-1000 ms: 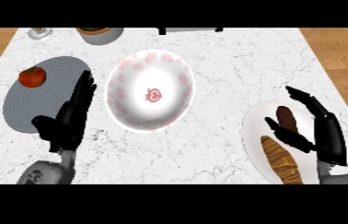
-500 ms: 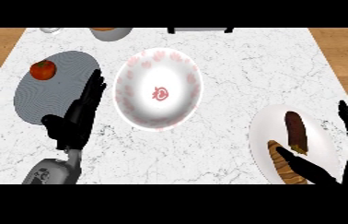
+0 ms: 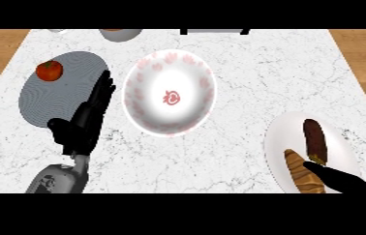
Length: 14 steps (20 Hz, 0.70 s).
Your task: Pick the sweet potato from the plate and place it in the bowl
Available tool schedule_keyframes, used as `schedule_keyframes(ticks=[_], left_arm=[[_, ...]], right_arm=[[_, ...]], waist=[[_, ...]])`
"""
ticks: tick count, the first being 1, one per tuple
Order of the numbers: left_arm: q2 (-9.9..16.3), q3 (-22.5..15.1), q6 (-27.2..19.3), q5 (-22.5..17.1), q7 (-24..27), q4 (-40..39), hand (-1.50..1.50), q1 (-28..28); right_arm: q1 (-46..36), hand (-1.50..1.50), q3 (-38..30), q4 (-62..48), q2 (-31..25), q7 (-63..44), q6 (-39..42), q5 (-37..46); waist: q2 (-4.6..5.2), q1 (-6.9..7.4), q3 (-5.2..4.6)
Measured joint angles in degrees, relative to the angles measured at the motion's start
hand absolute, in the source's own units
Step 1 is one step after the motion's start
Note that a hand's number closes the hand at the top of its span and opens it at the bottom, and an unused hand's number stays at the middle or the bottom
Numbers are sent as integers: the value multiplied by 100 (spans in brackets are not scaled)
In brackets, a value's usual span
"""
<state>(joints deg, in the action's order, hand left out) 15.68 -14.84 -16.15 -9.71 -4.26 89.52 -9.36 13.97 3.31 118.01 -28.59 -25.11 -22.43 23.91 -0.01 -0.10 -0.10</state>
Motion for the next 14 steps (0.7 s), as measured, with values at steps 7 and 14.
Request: schedule_keyframes(ticks=[7,14], left_arm=[[-124,46,75,127,36,-65,0,28],[-221,324,356,231,35,-93,0,42]], right_arm=[[-549,-150,-67,-498,-135,-1076,928,-155],[-573,-150,-300,-1088,150,-627,1417,-274]], waist=[[6,26,6],[1,5,10]])
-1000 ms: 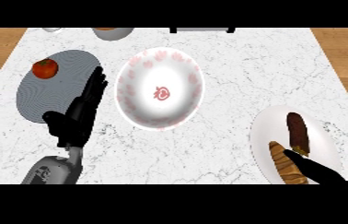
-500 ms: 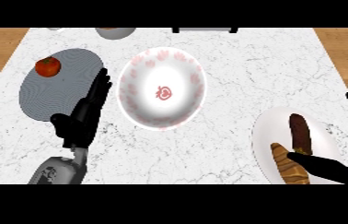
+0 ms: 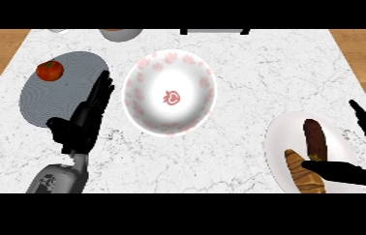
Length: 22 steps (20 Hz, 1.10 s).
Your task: Pick the sweet potato from the plate and place it in the bowl
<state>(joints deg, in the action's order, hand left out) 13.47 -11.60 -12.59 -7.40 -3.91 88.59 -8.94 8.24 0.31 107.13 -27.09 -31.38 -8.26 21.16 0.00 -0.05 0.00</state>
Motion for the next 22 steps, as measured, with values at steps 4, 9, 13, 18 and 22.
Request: schedule_keyframes(ticks=[4,9,13,18,22], left_arm=[[-113,109,60,125,-52,-8,0,-7],[-238,152,155,264,30,56,0,184],[-366,170,189,409,-112,158,0,184],[-546,265,253,531,-2,-106,0,38],[-579,378,351,562,4,-87,0,63]], right_arm=[[416,-150,-208,130,204,481,123,-97],[511,-150,-399,189,502,892,253,-274],[388,-150,-489,187,747,962,359,-284],[413,-150,-609,68,1023,1130,455,-364],[334,-150,-710,-338,1234,1444,475,-413]], waist=[[-3,-21,2],[-5,-15,0],[-5,-9,-1],[-3,-15,0],[-1,-7,0]])
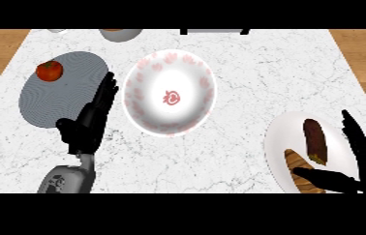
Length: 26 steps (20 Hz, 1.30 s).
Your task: Pick the sweet potato from the plate and place it in the bowl
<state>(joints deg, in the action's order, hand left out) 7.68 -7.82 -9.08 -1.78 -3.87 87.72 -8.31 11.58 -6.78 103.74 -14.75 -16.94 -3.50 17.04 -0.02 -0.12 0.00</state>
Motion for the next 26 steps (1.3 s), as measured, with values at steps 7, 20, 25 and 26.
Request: schedule_keyframes(ticks=[7,20,25,26], left_arm=[[-83,175,159,120,-56,98,0,54],[-239,279,292,244,-243,199,0,1],[-266,326,348,316,-225,257,0,78],[-258,342,347,324,-276,246,0,18]], right_arm=[[-78,-150,-230,-444,221,426,68,27],[-630,-150,-303,-1933,225,700,-390,980],[-759,150,-365,-2447,167,1146,-308,949],[-818,150,-304,-2504,113,1181,-245,1014]], waist=[[-1,2,-1],[-4,19,-4],[-11,12,-16],[-12,11,-21]])
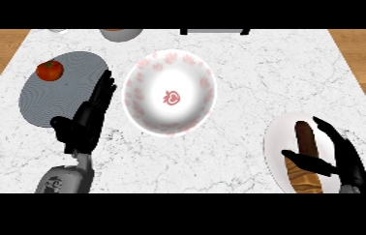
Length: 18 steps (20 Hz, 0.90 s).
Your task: Pick the sweet potato from the plate and place it in the bowl
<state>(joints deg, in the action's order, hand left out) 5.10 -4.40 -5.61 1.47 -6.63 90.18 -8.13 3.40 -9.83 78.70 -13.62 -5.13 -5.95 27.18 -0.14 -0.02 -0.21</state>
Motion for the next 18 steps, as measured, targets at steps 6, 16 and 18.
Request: schedule_keyframes(ticks=[6,16,18], left_arm=[[-21,28,44,45,114,-95,0,-8],[-84,-28,145,53,80,-49,0,24],[-129,-128,208,53,72,-71,0,-41]], right_arm=[[-91,150,355,-239,-180,425,27,507],[-215,150,1351,0,26,1355,822,547],[-376,150,2080,164,84,1801,1443,585]], waist=[[-19,-6,-37],[-34,168,-93],[-12,405,-82]])
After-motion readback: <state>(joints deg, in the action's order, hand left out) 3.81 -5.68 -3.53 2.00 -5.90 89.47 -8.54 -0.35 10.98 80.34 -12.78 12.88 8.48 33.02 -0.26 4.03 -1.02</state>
